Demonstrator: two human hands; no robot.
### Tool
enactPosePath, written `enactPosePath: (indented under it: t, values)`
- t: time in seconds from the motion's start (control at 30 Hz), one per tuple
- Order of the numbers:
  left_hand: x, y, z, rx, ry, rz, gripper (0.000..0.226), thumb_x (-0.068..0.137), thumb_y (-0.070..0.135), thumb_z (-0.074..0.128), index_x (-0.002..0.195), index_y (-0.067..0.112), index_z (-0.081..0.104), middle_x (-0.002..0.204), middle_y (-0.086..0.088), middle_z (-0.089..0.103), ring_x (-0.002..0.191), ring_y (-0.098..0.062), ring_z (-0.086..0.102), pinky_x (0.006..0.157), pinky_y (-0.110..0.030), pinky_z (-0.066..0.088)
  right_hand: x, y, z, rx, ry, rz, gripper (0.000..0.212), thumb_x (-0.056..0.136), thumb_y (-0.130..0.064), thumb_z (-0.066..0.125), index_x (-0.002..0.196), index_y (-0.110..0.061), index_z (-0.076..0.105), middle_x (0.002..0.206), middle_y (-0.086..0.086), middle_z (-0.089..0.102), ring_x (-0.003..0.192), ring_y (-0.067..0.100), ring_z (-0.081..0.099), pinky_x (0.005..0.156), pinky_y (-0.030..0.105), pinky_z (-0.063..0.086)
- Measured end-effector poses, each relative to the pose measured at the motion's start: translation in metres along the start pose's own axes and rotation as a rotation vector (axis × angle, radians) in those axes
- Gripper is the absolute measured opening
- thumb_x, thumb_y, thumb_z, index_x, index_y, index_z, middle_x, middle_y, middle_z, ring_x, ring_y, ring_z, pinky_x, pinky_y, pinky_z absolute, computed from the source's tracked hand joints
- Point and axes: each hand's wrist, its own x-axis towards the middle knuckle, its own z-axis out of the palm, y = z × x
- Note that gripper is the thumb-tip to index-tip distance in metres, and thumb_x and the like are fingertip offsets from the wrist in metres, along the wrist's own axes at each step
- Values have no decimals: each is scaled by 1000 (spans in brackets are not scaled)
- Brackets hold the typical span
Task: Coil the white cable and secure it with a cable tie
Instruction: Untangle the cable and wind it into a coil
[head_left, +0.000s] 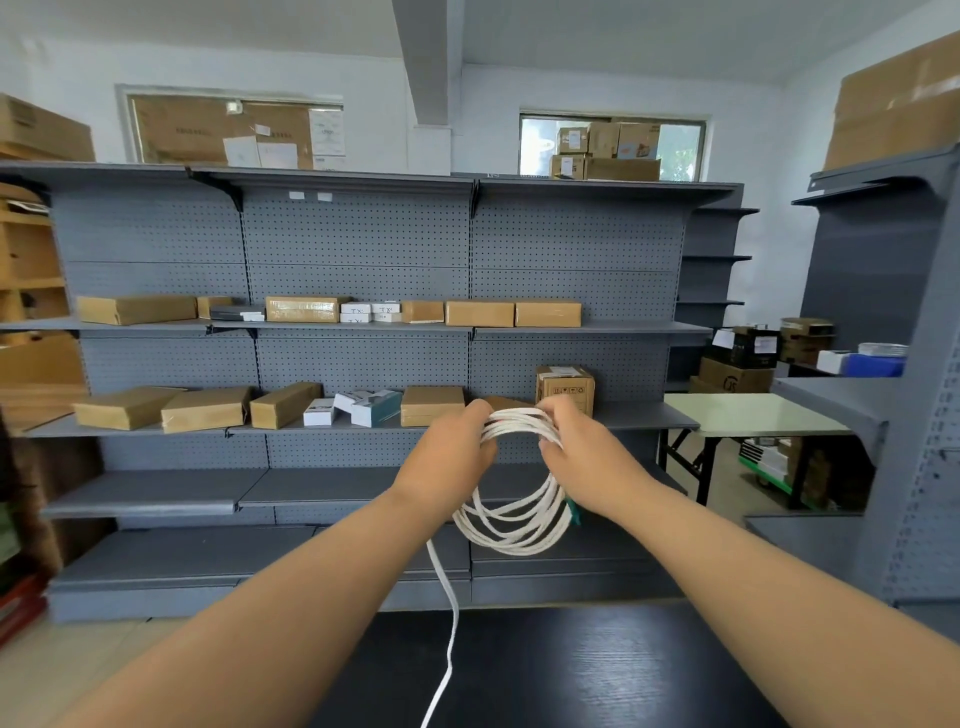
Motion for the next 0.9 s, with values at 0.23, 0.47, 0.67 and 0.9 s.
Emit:
enactPosePath:
  t: [0.23,0.47,0.67,0.9]
  values:
    - [8,4,-8,274,-81,135,12,91,11,46,100,4,49,83,-10,46,83,-33,54,64,-37,36,2,-7,6,-222,-68,-93,23,99,-20,37,121,-13,38,118,11,46,87,32,55,70,39,42]
    - [3,-1,-4,121,-35,37,14,84,13,54,86,12,41,76,-5,48,79,-30,54,61,-34,40,2,-10,10,-326,-16,-3,17,98,-6,32,113,-7,40,113,14,50,98,37,58,67,34,34]
    - [-7,-9,9,-178,2,-242,22,80,16,60,97,12,48,84,-3,59,79,-25,55,62,-30,38,1,-6,10,-237,100,193,18,98,-5,29,112,-7,39,113,17,53,99,38,58,71,37,41]
    - [-9,-2,8,-120,96,-172,5,90,11,47,91,9,43,82,-8,52,74,-30,51,62,-37,40,3,0,14,-53,146,203,13,98,-15,37,107,-7,41,102,14,58,79,28,52,66,35,43]
